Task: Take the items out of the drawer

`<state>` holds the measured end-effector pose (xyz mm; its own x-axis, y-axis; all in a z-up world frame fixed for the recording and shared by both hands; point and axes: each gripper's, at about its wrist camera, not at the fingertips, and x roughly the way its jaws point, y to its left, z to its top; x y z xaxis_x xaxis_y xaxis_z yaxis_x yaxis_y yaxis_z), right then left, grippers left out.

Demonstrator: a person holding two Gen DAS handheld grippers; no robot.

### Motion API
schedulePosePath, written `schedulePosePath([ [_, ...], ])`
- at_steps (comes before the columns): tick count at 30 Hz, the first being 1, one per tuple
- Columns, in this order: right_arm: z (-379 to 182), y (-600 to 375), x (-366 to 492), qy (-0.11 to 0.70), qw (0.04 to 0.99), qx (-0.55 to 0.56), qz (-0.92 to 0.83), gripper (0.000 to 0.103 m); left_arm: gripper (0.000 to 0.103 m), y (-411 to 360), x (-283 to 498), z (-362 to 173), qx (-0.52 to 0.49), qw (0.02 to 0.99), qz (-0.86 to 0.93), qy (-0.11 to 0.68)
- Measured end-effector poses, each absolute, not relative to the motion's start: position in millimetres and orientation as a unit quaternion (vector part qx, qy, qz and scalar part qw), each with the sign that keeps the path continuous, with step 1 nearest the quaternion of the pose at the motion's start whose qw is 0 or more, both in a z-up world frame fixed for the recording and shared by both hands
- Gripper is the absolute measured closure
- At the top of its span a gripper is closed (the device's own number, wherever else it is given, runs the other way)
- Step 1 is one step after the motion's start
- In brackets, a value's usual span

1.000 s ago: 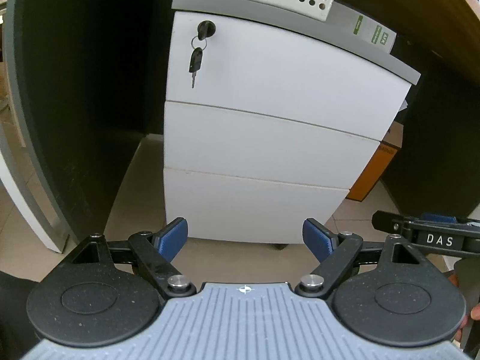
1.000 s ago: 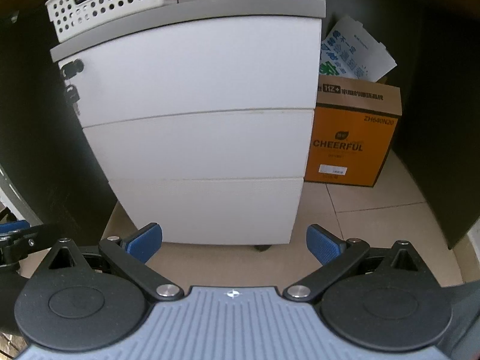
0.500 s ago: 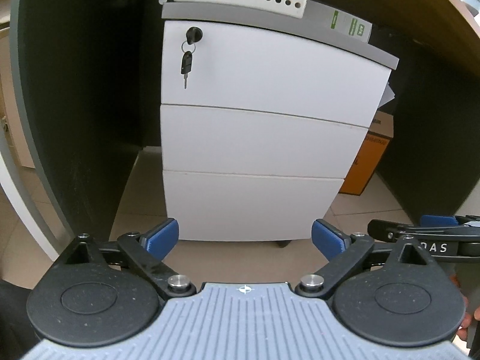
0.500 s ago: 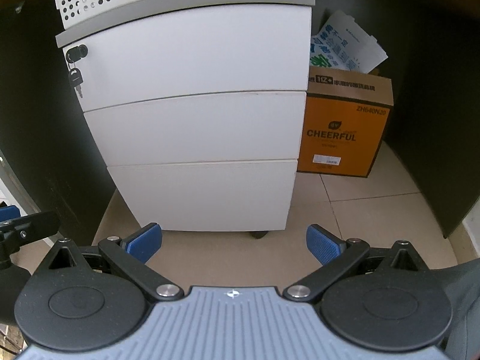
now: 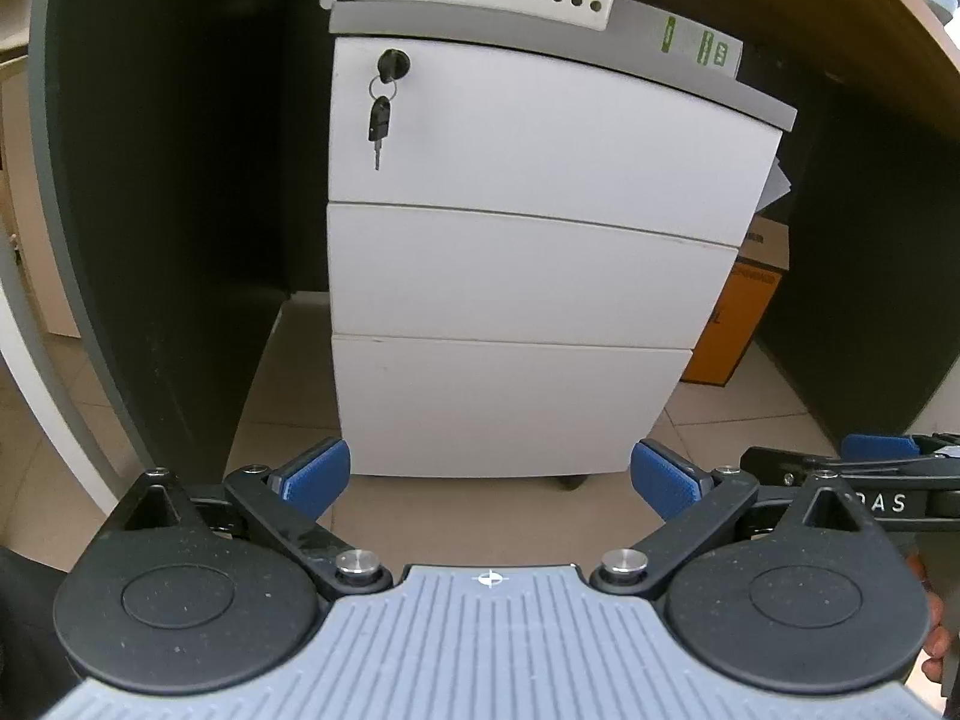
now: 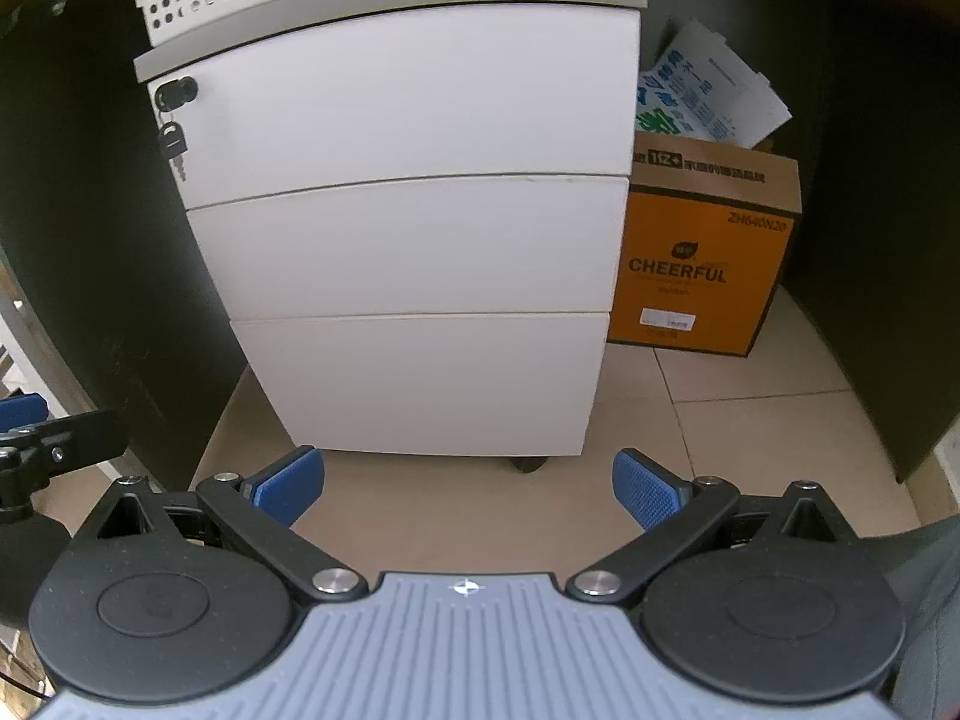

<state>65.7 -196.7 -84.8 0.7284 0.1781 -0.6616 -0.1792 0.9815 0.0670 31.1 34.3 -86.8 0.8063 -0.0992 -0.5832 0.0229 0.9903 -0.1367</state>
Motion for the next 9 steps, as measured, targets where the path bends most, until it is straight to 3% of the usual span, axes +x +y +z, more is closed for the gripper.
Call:
schedulePosePath([
  [9, -85.6, -194.3, 65.2, 0.358, 0.928, -0.011, 0.102, 0.000, 0.000, 34.6, 30.6, -90.5, -0.043, 0.949, -0.026, 0.312],
])
